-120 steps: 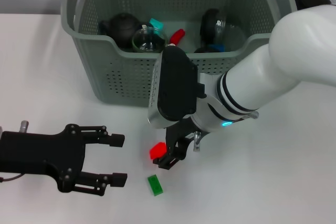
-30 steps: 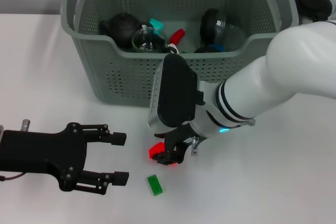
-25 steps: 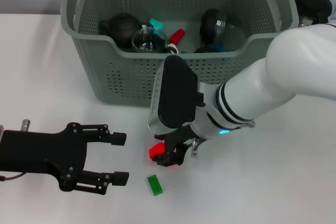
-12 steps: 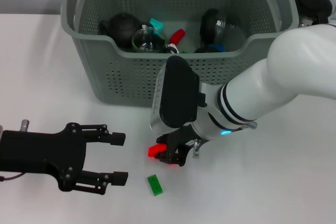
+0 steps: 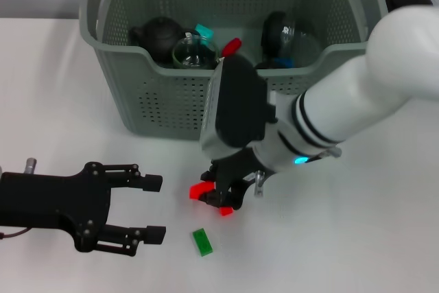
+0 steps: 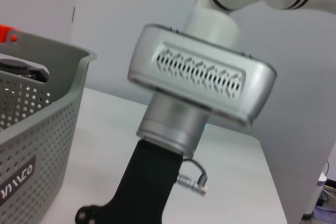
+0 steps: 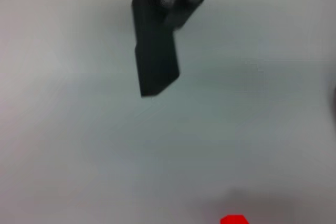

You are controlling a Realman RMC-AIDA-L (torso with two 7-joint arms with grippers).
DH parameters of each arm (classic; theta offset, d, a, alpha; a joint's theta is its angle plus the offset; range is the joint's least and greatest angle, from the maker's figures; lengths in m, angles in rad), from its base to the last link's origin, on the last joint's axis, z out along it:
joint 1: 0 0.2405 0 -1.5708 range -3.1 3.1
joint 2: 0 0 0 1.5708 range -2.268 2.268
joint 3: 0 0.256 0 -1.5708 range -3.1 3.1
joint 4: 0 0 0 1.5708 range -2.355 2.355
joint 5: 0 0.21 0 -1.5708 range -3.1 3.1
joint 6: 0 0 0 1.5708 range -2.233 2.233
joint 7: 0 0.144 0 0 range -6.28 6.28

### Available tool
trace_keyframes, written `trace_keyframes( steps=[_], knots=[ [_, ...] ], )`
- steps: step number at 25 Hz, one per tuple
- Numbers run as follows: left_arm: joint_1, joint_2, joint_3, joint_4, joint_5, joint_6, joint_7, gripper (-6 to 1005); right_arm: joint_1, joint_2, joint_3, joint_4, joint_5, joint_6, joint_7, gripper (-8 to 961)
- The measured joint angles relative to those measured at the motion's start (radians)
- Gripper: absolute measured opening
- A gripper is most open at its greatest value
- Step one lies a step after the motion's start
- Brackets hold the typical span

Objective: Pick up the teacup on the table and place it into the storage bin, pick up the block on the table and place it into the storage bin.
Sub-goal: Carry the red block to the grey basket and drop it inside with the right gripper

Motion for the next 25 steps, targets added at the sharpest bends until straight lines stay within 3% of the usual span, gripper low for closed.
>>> trace_keyframes(
  steps=[4, 9, 14, 19, 25],
  knots=[
    [0.002, 0.001, 0.000, 0.002, 0.000, 0.001, -0.002, 809, -0.031, -0.003, 0.151, -0.091, -0.006, -0.128, -0.032, 306],
    [0.006, 0.001, 0.000, 0.004, 0.000, 0.002, 0.000, 809, -0.090, -0.003, 0.379, -0.297, -0.005, -0.316, -0.047, 305],
    [0.004, 0.002, 0.000, 0.005, 0.000, 0.002, 0.000, 809, -0.133, -0.003, 0.537, -0.477, 0.054, -0.365, -0.047, 305],
    [-0.001, 0.002, -0.004, 0.003, -0.012, 0.001, 0.000, 809, -0.136, -0.003, 0.666, -0.461, 0.116, -0.254, -0.040, 305],
    [-0.001, -0.004, -0.030, -0.002, -0.034, -0.009, 0.012, 809, -0.091, -0.007, 0.717, -0.276, 0.064, -0.094, -0.031, 330]
  ],
)
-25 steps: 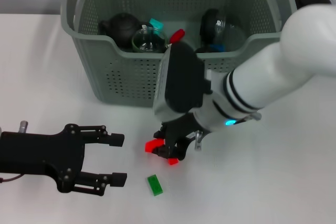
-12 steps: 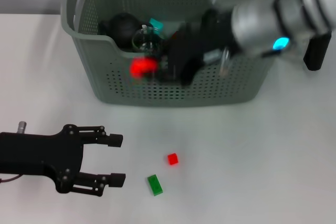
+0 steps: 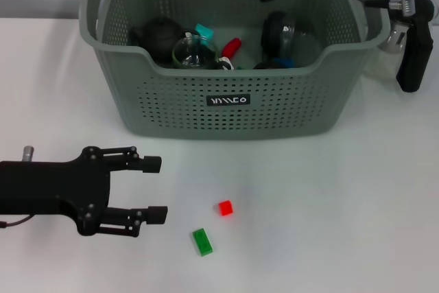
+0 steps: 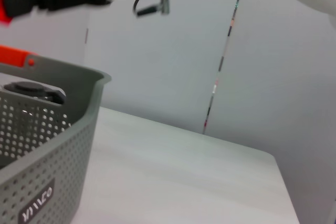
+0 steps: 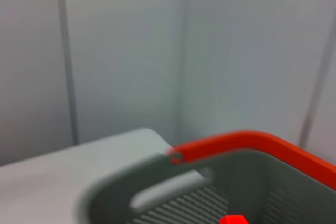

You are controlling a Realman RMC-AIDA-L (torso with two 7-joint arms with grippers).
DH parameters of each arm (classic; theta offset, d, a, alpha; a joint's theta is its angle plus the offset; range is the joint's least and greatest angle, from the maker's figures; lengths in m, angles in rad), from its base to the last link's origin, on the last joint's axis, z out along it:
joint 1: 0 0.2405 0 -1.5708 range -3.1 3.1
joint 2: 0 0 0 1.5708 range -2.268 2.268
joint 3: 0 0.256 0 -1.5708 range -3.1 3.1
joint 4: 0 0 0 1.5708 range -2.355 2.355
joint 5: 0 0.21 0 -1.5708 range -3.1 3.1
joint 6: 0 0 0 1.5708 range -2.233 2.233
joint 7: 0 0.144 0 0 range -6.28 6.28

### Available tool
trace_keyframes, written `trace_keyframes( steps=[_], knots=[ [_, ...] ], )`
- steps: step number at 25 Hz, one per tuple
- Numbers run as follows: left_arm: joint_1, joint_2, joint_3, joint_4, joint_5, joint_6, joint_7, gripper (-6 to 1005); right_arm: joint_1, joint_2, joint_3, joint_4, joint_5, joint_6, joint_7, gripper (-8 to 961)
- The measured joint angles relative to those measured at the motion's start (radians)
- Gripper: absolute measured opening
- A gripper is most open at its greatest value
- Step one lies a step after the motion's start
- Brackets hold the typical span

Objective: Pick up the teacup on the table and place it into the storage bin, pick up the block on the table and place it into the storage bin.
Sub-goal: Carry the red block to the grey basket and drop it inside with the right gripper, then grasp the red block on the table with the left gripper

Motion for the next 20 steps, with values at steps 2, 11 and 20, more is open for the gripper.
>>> trace_keyframes(
  steps=[2, 11, 20],
  knots=[
    [-0.003, -0.002, -0.007, -0.001, -0.003, -0.002, 0.003, 810, 0.013, 0.001, 0.005, 0.041, -0.032, 0.042, 0.002, 355],
    [-0.015, -0.003, -0.046, -0.018, -0.006, -0.017, 0.004, 810, -0.034, 0.002, 0.013, 0.026, 0.051, 0.121, -0.050, 537],
    [-0.021, 0.001, -0.048, -0.005, -0.006, -0.021, 0.002, 810, -0.167, -0.002, 0.066, -0.102, 0.236, -0.224, -0.180, 895]
  ],
)
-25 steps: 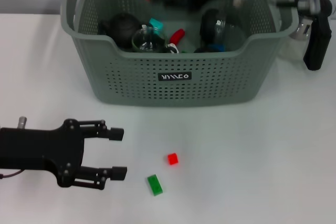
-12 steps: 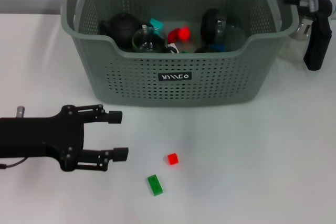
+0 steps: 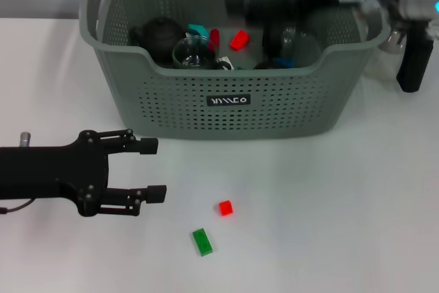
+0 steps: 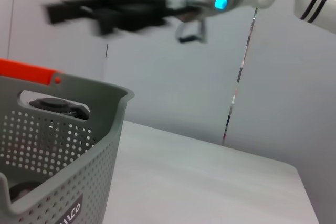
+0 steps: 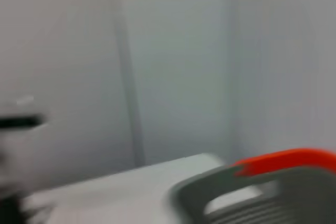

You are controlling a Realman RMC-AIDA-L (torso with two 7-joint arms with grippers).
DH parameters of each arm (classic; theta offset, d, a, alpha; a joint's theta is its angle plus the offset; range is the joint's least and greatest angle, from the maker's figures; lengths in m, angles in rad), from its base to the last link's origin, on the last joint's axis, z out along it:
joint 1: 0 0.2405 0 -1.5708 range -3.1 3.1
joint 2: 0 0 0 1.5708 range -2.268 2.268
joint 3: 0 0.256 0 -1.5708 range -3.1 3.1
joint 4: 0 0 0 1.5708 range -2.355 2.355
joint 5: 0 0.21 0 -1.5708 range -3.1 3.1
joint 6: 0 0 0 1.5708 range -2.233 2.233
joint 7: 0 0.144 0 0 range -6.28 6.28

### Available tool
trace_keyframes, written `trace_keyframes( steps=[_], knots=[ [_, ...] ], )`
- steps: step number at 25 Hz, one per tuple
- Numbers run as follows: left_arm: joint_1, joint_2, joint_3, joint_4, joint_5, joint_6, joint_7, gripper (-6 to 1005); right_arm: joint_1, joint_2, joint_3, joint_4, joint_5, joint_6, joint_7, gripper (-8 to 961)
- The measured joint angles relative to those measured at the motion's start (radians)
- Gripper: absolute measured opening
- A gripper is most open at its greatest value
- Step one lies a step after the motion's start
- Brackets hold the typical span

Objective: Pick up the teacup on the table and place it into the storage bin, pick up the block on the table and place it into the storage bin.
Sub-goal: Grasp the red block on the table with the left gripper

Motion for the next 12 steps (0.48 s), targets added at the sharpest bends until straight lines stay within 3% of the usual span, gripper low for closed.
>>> trace_keyframes(
  steps=[5, 12],
  knots=[
    [-0.008, 0.007, 0.014, 0.012, 0.009, -0.001, -0.004, 810, -0.069, -0.006, 0.082, -0.009, -0.004, -0.312, -0.108, 929],
    [-0.016, 0.004, 0.102, 0.036, 0.012, -0.056, -0.013, 809, -0.176, 0.003, 0.269, 0.141, 0.020, -0.469, -0.234, 927]
  ],
)
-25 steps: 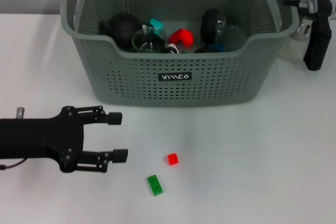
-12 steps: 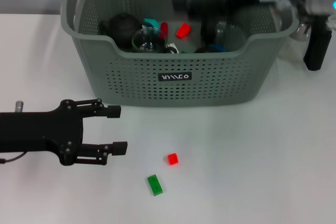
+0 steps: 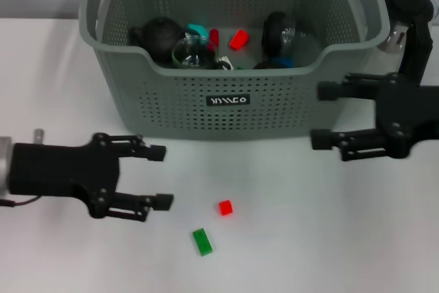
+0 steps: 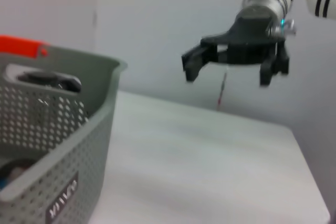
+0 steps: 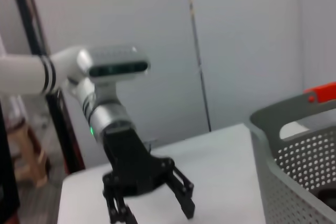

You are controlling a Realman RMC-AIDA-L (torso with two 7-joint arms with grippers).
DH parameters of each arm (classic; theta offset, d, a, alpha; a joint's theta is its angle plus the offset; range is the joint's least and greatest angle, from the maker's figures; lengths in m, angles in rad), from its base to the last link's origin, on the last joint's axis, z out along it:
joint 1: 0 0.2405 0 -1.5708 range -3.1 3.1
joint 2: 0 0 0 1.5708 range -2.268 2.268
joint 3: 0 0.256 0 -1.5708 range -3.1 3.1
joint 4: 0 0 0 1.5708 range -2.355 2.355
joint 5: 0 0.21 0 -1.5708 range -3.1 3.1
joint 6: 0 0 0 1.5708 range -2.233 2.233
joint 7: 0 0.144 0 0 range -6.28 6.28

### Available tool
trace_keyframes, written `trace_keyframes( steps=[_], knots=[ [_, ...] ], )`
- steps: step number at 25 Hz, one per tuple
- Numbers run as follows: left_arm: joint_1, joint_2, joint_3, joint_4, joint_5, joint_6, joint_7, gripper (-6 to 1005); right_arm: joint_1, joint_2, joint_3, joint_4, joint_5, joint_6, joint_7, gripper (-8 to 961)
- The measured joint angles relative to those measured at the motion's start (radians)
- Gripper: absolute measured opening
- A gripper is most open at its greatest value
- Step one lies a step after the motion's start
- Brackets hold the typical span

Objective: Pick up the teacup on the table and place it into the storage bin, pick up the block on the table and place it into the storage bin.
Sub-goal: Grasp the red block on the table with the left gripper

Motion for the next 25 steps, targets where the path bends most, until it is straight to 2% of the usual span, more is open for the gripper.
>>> trace_keyframes(
  steps=[5, 10, 13, 20, 22, 25],
  knots=[
    [-0.035, -0.010, 0.171, 0.050, 0.011, -0.078, -0.079, 810, -0.004, -0.007, 0.108, 0.104, 0.017, -0.102, -0.075, 927],
    [-0.124, -0.004, 0.241, 0.068, 0.045, -0.078, -0.213, 809, -0.003, -0.022, 0.120, 0.115, -0.015, -0.150, -0.067, 927],
    [-0.169, -0.007, 0.289, 0.083, 0.089, -0.100, -0.290, 808, -0.002, -0.023, 0.123, 0.120, -0.024, -0.153, -0.065, 927],
    [-0.232, -0.065, 0.420, 0.186, 0.199, -0.132, -0.439, 797, 0.014, -0.024, 0.118, 0.130, -0.026, -0.149, -0.064, 927],
    [-0.237, -0.085, 0.468, 0.248, 0.230, -0.137, -0.489, 794, 0.019, -0.025, 0.121, 0.137, -0.026, -0.150, -0.062, 927],
    [-0.239, -0.104, 0.532, 0.340, 0.282, -0.157, -0.575, 790, 0.020, -0.031, 0.121, 0.140, -0.028, -0.149, -0.054, 927]
  ],
)
